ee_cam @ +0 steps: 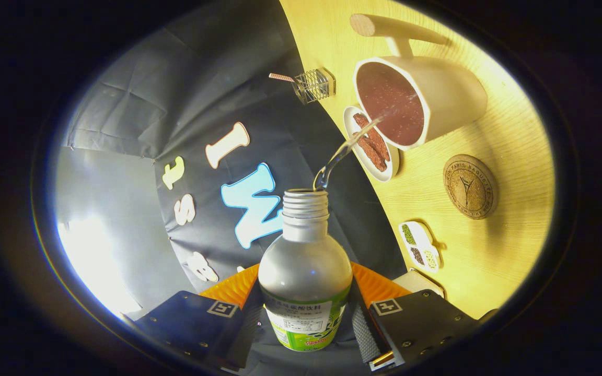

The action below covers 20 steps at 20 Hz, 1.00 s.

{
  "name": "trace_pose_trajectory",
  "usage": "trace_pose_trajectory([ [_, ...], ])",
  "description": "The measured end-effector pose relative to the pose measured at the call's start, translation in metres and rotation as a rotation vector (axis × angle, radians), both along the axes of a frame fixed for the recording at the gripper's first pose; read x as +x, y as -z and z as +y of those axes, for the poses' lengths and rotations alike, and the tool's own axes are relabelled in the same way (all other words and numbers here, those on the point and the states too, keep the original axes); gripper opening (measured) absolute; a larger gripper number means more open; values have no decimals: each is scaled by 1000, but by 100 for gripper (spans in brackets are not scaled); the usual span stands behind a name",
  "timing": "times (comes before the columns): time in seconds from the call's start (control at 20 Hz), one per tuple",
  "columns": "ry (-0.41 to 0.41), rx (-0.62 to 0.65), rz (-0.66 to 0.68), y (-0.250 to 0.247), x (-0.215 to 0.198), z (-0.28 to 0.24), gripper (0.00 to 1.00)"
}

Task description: Take the bottle from table, then pour the juice into the cup, finally place the bottle on the coaster

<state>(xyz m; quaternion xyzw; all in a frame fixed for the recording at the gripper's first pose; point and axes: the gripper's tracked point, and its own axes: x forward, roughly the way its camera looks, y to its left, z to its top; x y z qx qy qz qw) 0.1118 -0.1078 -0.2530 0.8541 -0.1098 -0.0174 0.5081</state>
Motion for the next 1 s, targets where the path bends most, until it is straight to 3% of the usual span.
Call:
trace_pose_trajectory([
  [1.0,34,115,-39,5,3,-14,78],
])
